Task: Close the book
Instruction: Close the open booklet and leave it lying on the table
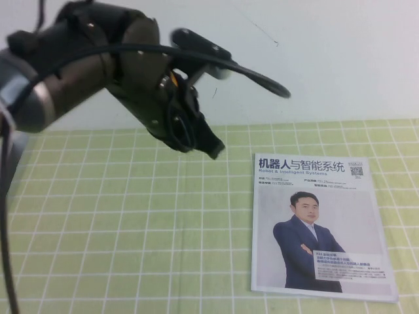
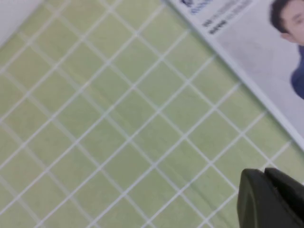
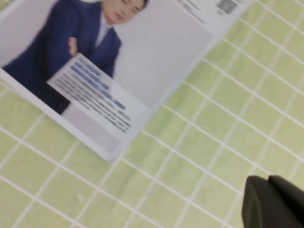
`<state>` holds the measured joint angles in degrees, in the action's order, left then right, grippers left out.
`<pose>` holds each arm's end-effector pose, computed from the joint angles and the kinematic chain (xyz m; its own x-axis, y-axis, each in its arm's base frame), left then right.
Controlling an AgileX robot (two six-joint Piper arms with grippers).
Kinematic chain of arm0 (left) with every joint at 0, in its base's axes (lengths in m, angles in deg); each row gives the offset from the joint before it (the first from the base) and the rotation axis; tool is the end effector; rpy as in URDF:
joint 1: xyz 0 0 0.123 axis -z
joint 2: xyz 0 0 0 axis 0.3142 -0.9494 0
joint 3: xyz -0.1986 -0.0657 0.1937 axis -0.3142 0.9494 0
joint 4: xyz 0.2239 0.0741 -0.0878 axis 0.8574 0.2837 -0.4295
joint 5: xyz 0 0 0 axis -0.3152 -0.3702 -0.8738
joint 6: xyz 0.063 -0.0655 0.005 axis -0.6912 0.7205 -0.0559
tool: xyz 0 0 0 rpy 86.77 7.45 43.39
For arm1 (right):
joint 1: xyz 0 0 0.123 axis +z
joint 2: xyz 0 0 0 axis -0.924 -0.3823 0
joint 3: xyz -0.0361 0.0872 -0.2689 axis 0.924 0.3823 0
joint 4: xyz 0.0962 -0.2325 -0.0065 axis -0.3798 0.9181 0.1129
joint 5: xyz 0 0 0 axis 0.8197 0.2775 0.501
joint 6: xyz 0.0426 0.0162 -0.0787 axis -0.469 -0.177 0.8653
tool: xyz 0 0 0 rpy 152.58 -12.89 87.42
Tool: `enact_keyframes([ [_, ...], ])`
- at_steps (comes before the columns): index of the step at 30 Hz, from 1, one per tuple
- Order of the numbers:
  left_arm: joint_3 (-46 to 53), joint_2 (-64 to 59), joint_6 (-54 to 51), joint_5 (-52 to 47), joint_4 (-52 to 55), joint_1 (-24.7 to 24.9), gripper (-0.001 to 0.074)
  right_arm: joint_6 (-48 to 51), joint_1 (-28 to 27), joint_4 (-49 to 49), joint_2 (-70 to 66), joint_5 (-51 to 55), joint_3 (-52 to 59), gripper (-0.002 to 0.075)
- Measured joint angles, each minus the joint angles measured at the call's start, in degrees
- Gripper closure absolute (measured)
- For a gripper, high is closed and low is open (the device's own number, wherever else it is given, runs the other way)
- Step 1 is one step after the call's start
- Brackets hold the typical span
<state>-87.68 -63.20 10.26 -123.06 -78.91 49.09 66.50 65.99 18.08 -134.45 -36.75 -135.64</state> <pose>0.3252 -0.1990 0.3400 -0.6123 0.5496 -0.5683 0.6412 0.7658 0.0498 0.1821 0.0091 0.3071 -0.6141 -0.5271 -0.5874 -0.4876 0.8386 -0.2428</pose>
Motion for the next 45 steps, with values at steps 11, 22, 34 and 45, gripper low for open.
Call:
enact_keyframes([
  [11,16.6,24.4,10.4,21.4,1.7,-2.1,0.0739,-6.0,-0.1,6.0,22.9,-0.4,5.2,0.0729],
  [22,52.7,47.2,9.3,45.4,3.5,-2.1,0.0739,-5.0,-0.1,-2.0,45.4,-5.0,23.3,0.0729],
  [34,76.6,57.3,8.0,82.9,4.0,-2.1,0.0739,-5.0,-0.1,-3.8,50.2,-7.3,26.7,0.0729],
  [45,81.6,57.3,12.5,83.6,5.7,-2.1,0.0739,-5.0,-0.1,-3.9,50.2,-7.4,26.7,0.0729],
])
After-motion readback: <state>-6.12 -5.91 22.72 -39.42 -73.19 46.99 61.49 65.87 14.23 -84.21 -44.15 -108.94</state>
